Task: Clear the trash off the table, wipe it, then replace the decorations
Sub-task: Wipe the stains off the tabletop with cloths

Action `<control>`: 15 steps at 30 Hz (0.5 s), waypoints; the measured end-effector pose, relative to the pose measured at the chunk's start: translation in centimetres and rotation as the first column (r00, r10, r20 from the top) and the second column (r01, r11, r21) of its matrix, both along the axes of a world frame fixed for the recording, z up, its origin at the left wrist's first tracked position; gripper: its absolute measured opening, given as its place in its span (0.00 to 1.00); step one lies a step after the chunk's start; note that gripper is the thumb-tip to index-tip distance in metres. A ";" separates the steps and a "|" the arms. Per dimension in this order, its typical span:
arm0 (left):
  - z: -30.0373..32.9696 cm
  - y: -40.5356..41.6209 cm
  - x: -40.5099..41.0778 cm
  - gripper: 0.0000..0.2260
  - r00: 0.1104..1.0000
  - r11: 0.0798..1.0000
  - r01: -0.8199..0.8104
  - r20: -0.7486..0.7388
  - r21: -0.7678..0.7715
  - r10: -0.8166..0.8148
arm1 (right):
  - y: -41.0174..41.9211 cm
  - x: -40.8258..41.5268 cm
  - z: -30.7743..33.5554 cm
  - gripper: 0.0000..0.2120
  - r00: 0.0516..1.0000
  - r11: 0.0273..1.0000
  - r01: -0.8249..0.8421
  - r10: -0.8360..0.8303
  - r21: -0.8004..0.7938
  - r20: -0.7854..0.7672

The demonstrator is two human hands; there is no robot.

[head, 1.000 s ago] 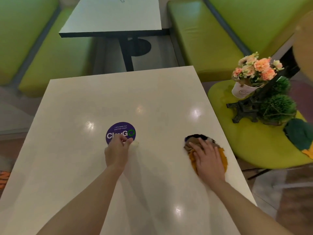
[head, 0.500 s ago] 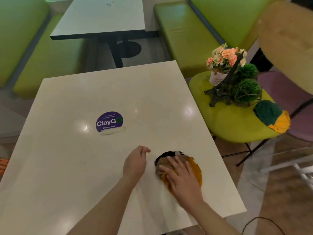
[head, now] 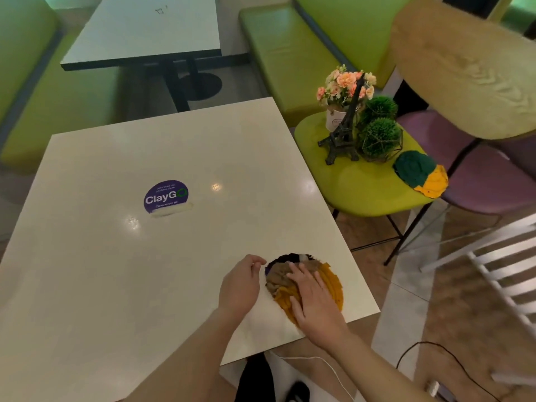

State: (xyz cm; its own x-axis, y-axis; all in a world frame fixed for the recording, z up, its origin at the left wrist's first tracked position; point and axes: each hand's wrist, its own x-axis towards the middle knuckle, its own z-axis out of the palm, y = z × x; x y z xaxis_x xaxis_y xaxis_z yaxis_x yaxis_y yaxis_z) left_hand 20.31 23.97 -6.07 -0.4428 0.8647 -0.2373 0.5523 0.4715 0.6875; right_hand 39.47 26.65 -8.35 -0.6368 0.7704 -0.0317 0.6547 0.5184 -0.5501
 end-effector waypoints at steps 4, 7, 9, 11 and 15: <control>0.3 0.3 2.2 0.11 0.996 0.996 0.085 -0.034 0.036 -0.083 | 1.0 3.3 0.2 0.16 0.998 0.984 0.068 -0.065 0.163 -0.024; 0.4 0.6 3.8 0.10 0.984 0.984 0.169 -0.061 0.054 -0.165 | 1.8 5.7 0.6 0.18 0.991 0.956 0.122 -0.131 0.269 0.016; 0.4 0.7 4.4 0.09 0.969 0.973 0.229 -0.102 0.042 -0.223 | 2.7 7.1 0.8 0.18 0.970 0.939 0.216 -0.238 0.267 0.052; 0.5 0.9 5.0 0.09 0.959 0.965 0.261 -0.122 0.031 -0.256 | 3.3 7.5 1.2 0.17 0.918 0.908 0.362 -0.387 0.212 0.088; 0.7 1.3 6.5 0.09 0.956 0.960 0.280 -0.095 -0.005 -0.279 | 1.2 5.7 1.3 0.21 0.922 0.923 0.328 -0.359 0.201 0.146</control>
State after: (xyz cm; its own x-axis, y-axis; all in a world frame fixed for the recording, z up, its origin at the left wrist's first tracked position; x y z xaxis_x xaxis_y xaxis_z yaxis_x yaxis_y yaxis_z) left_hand 26.85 25.26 -5.33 -0.2028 0.9588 -0.1988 0.7232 0.2835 0.6297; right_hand 45.17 27.80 -7.08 -0.3280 0.9441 0.0313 0.8872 0.3193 -0.3331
